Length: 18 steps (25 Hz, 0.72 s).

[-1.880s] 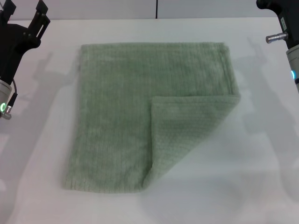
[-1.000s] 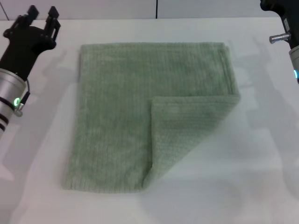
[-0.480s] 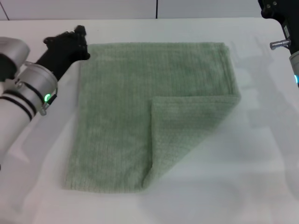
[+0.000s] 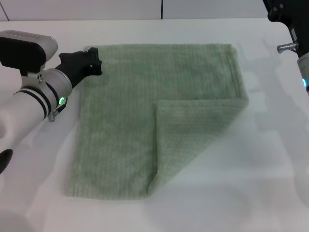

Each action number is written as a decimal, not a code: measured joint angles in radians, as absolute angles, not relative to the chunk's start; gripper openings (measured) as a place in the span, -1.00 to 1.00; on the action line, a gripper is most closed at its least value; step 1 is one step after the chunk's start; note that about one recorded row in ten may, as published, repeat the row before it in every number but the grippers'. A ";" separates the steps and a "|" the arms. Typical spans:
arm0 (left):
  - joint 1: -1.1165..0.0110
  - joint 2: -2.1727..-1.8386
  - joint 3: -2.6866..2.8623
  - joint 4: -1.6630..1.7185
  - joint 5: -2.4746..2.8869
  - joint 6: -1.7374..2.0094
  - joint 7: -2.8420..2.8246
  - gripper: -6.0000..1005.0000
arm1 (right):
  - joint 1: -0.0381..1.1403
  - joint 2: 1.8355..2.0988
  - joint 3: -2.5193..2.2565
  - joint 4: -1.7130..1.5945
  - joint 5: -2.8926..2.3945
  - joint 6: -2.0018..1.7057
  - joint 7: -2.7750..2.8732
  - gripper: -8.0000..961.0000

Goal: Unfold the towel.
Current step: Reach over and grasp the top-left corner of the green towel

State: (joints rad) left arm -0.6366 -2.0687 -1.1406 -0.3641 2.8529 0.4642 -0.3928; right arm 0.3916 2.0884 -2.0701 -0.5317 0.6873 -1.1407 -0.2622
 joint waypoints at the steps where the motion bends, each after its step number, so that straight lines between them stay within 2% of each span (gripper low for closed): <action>1: -0.638 -2.069 -1.140 -0.364 2.853 0.457 -0.393 -0.99 | 0.393 2.088 -2.070 -0.532 0.687 -1.136 -0.262 0.46; 18: -0.653 -2.072 -1.087 -0.362 2.853 0.372 -0.393 -0.98 | 0.396 2.088 -2.076 -0.537 0.687 -1.130 -0.262 0.46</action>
